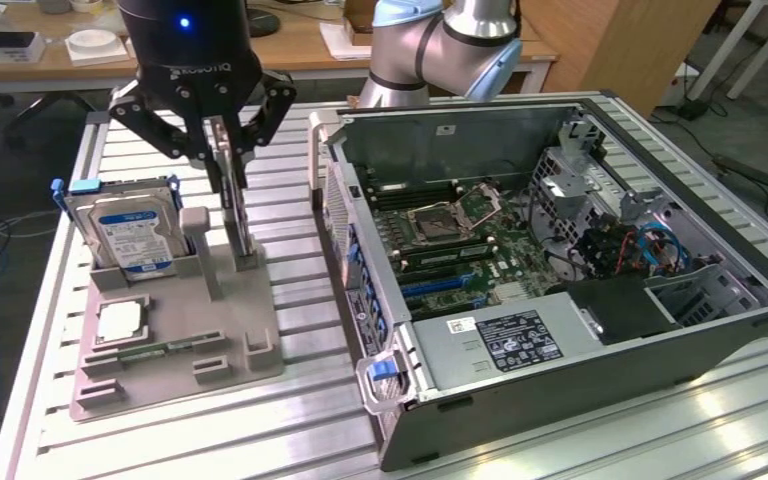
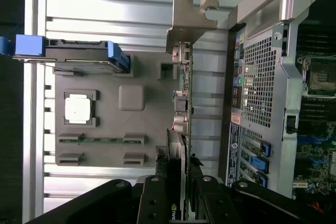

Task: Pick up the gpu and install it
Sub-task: 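Pick up the gpu and move the gpu toward the slot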

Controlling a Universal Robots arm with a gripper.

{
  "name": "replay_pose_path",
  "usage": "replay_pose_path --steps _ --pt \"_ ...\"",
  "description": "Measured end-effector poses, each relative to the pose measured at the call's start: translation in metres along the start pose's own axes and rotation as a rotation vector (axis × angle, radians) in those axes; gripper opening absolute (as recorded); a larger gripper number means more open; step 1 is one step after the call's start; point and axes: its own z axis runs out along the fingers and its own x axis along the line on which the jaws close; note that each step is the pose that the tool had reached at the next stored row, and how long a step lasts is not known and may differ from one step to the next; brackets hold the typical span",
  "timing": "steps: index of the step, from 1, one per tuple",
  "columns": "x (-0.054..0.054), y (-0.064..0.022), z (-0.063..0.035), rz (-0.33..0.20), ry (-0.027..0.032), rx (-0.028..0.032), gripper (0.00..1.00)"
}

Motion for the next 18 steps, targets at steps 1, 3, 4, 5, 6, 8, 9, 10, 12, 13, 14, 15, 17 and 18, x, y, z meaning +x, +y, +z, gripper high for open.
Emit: replay_pose_path --steps 1,3,4,5,6,8,9,10,12,13,14,15,17,18 --pt "0.000 0.0000 -0.0006 0.000 -0.0001 -0.0001 0.26" --pt "0.000 0.0000 -0.0018 0.000 0.0000 -0.0001 0.26" --pt "0.000 0.0001 -0.0024 0.000 -0.0001 -0.0001 0.26" --pt "0.000 0.0001 -0.0031 0.000 0.0000 -0.0001 0.26" --pt "0.000 0.0001 -0.0038 0.000 0.0000 -0.0002 0.26" --pt "0.000 0.0001 -0.0052 0.000 0.0000 -0.0002 0.26" --pt "0.000 0.0001 -0.0060 0.000 0.0000 -0.0002 0.26" --pt "0.000 0.0001 -0.0068 0.000 -0.0001 -0.0002 0.26" --pt "0.000 0.0001 -0.0083 0.000 -0.0001 -0.0002 0.26" --pt "0.000 0.0001 -0.0087 0.000 -0.0001 -0.0003 0.26" --pt "0.000 0.0001 -0.0091 0.000 -0.0001 -0.0003 0.26" --pt "0.000 0.0002 -0.0096 0.000 -0.0001 -0.0002 0.26" --pt "-0.001 0.0002 -0.0108 0.000 0.0000 -0.0003 0.26" --pt "-0.001 0.0002 -0.0114 0.000 0.0000 -0.0003 0.26"
